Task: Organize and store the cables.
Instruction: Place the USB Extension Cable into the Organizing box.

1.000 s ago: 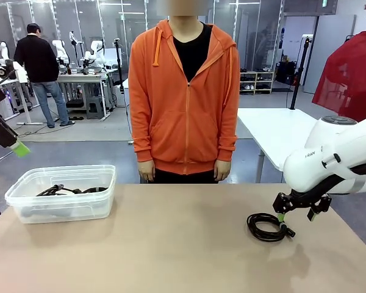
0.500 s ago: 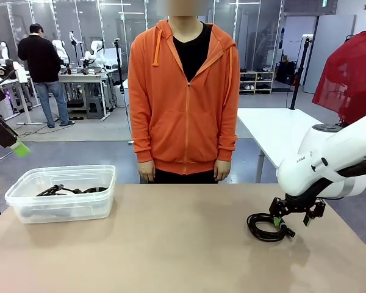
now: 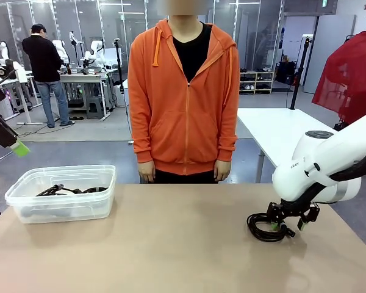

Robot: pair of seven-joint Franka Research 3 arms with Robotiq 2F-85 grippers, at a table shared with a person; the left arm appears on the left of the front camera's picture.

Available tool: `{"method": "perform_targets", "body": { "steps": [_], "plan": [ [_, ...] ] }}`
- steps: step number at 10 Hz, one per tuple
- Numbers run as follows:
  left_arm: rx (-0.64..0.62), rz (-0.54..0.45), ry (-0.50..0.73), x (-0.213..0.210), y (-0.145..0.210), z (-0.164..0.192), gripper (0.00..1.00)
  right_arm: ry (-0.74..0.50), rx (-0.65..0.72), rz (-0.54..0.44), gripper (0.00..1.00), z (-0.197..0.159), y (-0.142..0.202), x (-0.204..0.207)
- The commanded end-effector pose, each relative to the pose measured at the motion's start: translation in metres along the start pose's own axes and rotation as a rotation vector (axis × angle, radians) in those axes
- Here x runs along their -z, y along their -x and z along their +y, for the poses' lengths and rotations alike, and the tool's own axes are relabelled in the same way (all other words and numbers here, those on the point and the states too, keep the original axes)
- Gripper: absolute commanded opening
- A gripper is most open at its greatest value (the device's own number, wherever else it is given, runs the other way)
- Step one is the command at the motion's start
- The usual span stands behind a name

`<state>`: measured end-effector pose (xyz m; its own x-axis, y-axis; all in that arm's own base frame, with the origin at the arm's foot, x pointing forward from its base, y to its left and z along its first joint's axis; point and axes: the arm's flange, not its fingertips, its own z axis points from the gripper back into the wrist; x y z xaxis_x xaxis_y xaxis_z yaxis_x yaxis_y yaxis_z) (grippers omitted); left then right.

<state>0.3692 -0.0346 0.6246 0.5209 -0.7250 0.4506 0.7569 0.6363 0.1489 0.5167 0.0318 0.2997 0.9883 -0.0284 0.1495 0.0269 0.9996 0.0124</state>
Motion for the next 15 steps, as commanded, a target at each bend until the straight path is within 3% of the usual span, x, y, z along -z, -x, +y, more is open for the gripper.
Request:
{"method": "perform_targets", "body": {
  "steps": [1,2,5,6,9,15],
  "plan": [
    [-0.017,0.007,-0.02,-0.002,-0.003,0.001,1.0,0.022,-0.002,-0.033,0.22,0.008,-0.005,0.0],
    [-0.017,0.007,-0.02,-0.002,-0.003,0.001,1.0,0.022,-0.001,-0.029,0.0,0.009,-0.006,0.0],
    [-0.017,0.007,-0.02,-0.002,-0.003,0.001,1.0,0.023,0.017,-0.012,0.04,0.007,-0.008,0.001],
    [-0.017,0.007,-0.02,-0.002,-0.003,0.001,1.0,0.024,0.02,-0.009,0.0,0.006,-0.009,0.001],
    [-0.017,0.007,-0.02,-0.002,-0.003,0.001,1.0,0.009,0.054,-0.019,0.0,0.005,-0.012,-0.006],
    [-0.017,0.007,-0.02,-0.002,-0.003,0.001,1.0,-0.057,-0.176,-0.174,0.0,0.017,-0.033,-0.173]
  ]
}}
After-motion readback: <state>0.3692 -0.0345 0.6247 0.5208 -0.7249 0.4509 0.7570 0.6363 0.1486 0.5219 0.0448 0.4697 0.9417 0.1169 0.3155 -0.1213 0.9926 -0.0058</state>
